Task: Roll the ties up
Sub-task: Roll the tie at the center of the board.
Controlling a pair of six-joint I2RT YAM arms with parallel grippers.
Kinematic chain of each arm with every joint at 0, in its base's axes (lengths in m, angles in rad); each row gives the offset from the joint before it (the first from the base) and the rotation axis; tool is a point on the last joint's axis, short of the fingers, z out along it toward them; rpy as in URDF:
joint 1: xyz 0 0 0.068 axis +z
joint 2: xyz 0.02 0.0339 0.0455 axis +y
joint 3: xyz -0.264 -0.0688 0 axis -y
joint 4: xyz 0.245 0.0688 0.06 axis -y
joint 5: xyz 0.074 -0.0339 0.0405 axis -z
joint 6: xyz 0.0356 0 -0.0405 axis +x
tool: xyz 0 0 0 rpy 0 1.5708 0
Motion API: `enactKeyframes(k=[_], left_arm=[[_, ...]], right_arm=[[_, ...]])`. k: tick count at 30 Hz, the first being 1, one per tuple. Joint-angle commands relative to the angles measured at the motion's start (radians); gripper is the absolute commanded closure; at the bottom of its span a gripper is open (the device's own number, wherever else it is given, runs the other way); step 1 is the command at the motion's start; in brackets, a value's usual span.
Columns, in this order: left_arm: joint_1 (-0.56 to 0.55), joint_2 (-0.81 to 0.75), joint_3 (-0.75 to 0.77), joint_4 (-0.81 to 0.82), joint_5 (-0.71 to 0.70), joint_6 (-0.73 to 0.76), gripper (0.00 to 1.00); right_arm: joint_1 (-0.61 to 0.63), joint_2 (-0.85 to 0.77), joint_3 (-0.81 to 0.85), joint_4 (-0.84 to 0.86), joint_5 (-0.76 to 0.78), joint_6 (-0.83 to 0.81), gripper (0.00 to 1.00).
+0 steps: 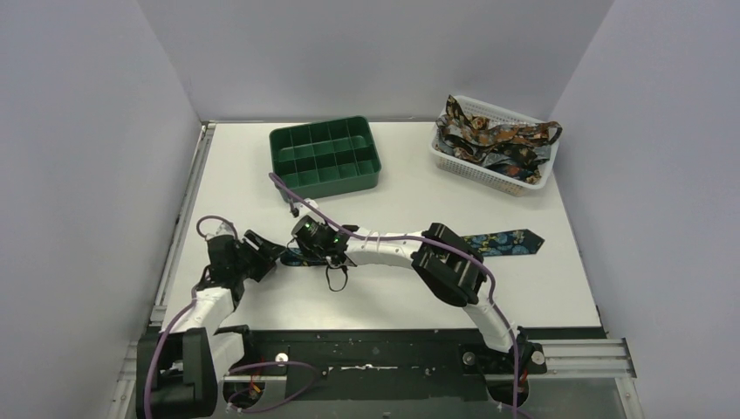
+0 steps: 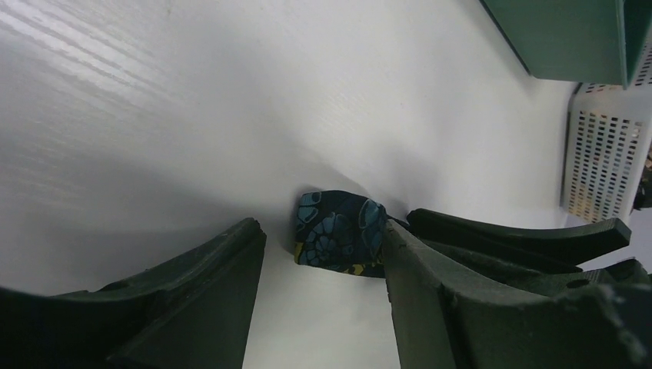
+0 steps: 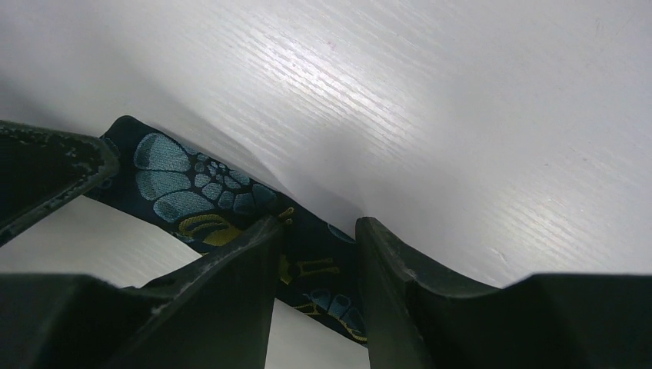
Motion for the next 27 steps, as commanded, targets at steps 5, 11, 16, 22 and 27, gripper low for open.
enactKeyframes(k=[5,11,16,22,27], left_arm=[[0.002,0.157,-0.008,0.095,0.108,-0.040,0.50],[0.002,0.158,-0.032,0.102,0.096,-0.028,0.70],[0.002,0.131,-0.029,0.096,0.085,-0.013,0.81],[0.002,0.077,-0.043,0.187,0.105,0.005,1.00],[0.002,0.027,-0.055,0.262,0.105,0.009,1.00]], right_arm=[[0.013,-0.066,-0.036,0.016,0.026,-0.016,0.59],[0.017,-0.078,-0.046,0.037,0.021,-0.028,0.58],[0.016,-0.089,-0.044,0.046,0.000,-0.038,0.52],[-0.030,-0.194,-0.068,0.079,-0.108,-0.015,0.42],[-0.093,-0.205,-0.105,0.125,-0.256,0.047,0.46]])
